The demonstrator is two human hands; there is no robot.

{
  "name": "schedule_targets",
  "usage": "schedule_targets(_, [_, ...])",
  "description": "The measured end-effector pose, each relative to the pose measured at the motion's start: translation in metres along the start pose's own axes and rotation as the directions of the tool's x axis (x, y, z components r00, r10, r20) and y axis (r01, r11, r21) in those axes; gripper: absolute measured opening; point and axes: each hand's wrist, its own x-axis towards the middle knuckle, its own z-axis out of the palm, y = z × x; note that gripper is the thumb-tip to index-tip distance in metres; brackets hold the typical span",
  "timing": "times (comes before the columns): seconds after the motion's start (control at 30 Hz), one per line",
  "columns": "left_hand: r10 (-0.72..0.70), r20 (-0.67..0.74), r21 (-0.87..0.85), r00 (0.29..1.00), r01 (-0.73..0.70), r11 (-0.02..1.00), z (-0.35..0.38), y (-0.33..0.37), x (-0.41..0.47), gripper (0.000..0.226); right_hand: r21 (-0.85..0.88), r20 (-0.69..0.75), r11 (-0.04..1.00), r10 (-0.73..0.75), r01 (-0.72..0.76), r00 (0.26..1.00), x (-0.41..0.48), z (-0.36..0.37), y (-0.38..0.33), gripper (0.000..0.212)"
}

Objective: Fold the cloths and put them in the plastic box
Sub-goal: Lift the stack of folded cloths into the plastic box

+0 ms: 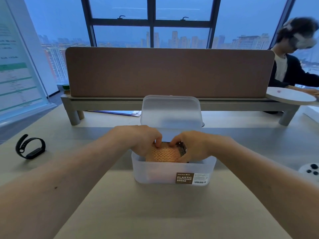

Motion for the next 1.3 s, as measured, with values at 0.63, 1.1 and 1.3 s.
schedule_targets(0.63, [-0.281,-0.318,-0.577,0.906,0.051,0.815,0.008,-0.031,-0.016,0.032,0.389,0.212,0.874,0.223,-0.292,0.951,0.003,0.007,0.0,0.067])
schedule_targets(1.1, [-0.336,0.0,-0.839,0.942,0.183,0.513,0.041,-0.033,-0.019,0.03,0.4,0.076,0.879,0.251,-0.26,0.965,0.009,0.012,-0.021,0.067])
schedule_targets(1.3, [-0.387,-0.223,-0.653,0.895,0.158,0.741,0.035,-0.038,-0.017,0.037,0.213,-0.126,0.969,0.154,-0.125,0.98,0.001,0.01,-0.02,0.078])
